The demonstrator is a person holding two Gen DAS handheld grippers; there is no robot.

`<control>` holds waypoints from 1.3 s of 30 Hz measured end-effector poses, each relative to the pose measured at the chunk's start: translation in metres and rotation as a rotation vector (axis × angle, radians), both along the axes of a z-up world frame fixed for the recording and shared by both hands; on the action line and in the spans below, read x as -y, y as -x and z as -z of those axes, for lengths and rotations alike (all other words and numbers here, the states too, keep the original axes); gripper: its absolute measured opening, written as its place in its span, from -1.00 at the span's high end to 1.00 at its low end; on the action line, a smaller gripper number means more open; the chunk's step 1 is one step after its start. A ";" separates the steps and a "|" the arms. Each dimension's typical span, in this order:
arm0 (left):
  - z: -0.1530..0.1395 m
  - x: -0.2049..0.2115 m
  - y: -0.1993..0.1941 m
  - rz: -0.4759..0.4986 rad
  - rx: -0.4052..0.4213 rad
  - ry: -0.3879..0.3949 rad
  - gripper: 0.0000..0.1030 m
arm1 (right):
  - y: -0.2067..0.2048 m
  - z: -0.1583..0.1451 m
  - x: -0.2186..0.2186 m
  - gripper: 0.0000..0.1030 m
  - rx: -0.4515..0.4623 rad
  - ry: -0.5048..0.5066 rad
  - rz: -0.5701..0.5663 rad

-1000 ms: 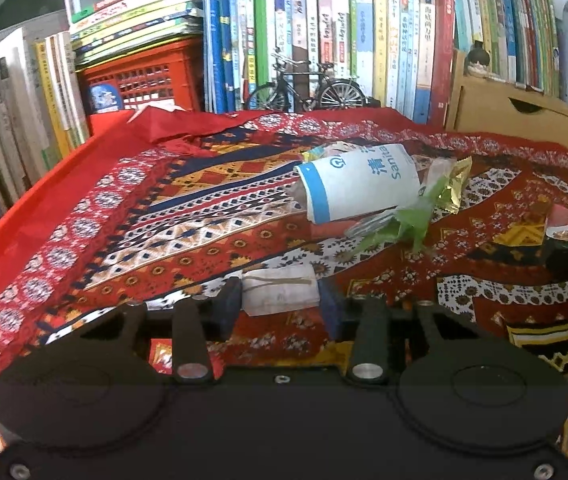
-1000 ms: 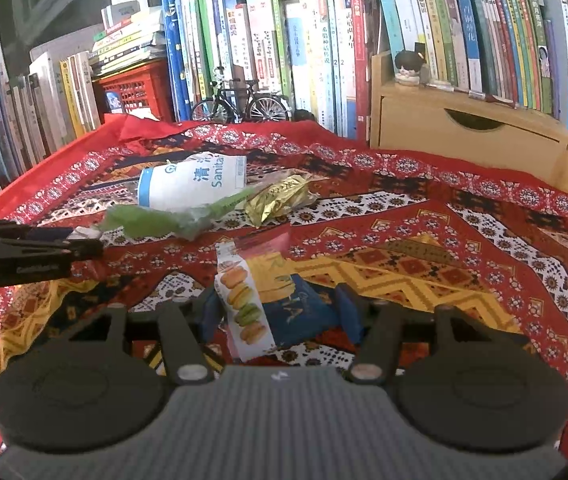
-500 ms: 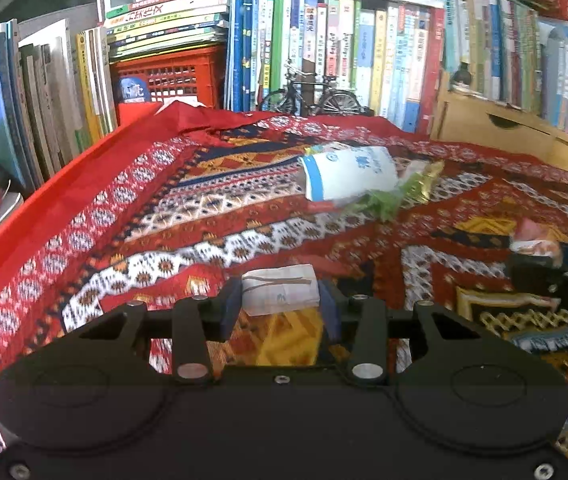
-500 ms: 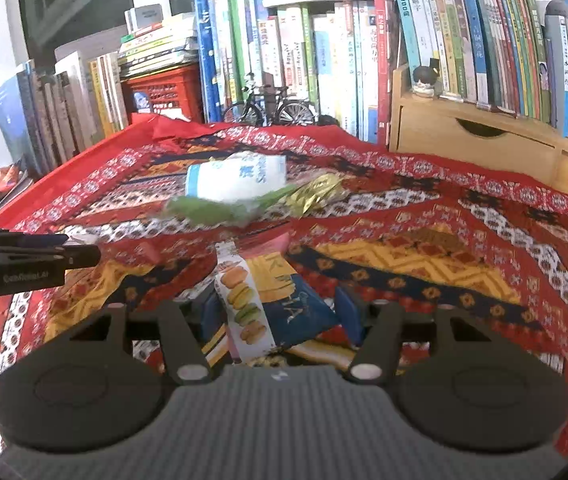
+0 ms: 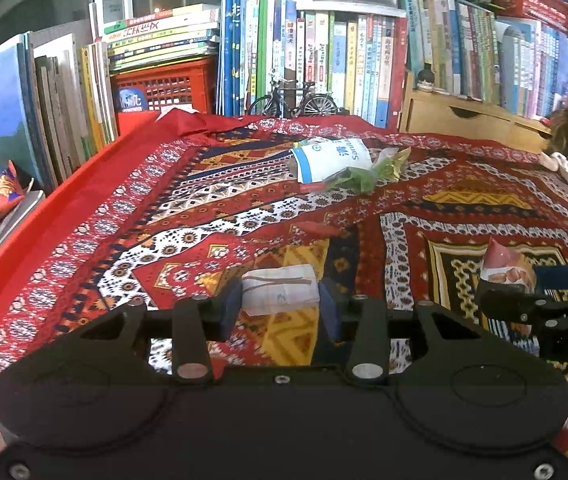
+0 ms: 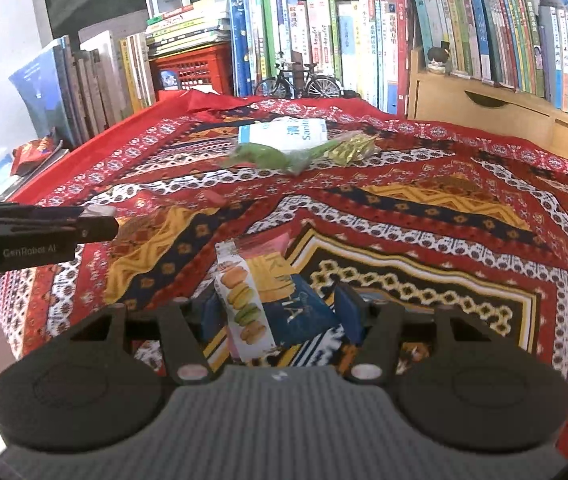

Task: Organize books
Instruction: 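Carry the paper and snack packet past the bed edge and open both grippers over the bin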

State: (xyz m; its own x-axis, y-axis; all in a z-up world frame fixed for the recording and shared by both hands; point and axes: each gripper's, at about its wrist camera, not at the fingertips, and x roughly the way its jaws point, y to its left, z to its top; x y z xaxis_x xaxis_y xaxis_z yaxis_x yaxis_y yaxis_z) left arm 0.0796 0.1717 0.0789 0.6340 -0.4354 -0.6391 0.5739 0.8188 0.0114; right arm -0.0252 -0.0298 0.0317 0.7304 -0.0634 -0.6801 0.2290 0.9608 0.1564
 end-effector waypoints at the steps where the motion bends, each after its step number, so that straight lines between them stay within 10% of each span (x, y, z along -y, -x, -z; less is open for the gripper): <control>1: -0.002 -0.005 0.003 0.005 0.009 -0.001 0.23 | 0.003 -0.002 -0.004 -0.23 0.003 0.002 0.002; 39: -0.015 -0.170 0.124 0.033 0.055 0.019 0.23 | 0.092 -0.025 -0.159 -0.24 0.046 0.020 -0.074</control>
